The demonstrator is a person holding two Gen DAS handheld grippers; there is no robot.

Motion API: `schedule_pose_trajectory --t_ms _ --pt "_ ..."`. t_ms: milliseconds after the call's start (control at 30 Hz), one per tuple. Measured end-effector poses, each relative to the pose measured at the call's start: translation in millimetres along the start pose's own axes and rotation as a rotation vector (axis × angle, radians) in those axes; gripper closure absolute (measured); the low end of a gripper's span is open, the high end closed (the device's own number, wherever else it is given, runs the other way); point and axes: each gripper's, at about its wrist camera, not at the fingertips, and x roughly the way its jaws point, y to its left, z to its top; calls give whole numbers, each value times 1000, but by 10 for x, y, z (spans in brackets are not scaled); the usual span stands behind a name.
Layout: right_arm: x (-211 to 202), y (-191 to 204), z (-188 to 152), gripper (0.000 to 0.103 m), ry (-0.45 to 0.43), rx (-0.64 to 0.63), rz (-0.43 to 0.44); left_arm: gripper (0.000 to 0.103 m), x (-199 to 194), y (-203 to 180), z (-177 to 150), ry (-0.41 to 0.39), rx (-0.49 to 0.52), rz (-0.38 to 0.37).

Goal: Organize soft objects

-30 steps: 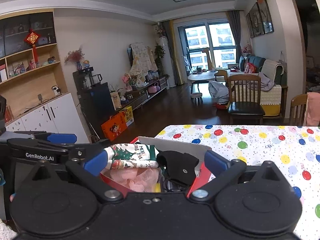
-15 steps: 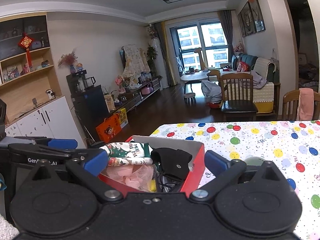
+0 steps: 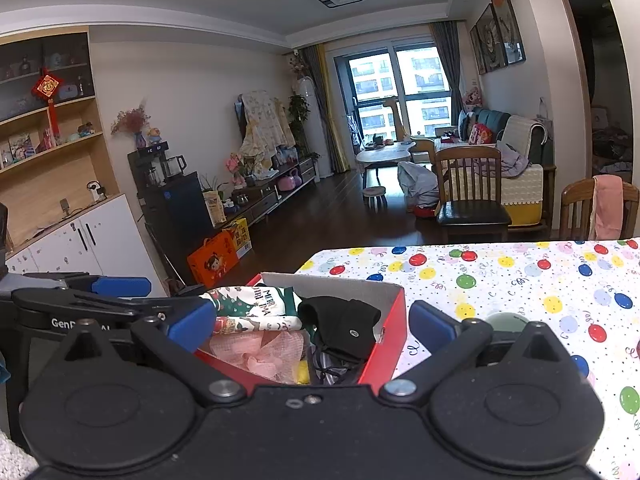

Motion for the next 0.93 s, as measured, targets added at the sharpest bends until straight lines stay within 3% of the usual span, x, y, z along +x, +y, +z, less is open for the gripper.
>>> schedule_pose_trajectory --t_ms 933 --pt "10 22 -11 0 6 3 0 1 4 25 25 -5 15 12"
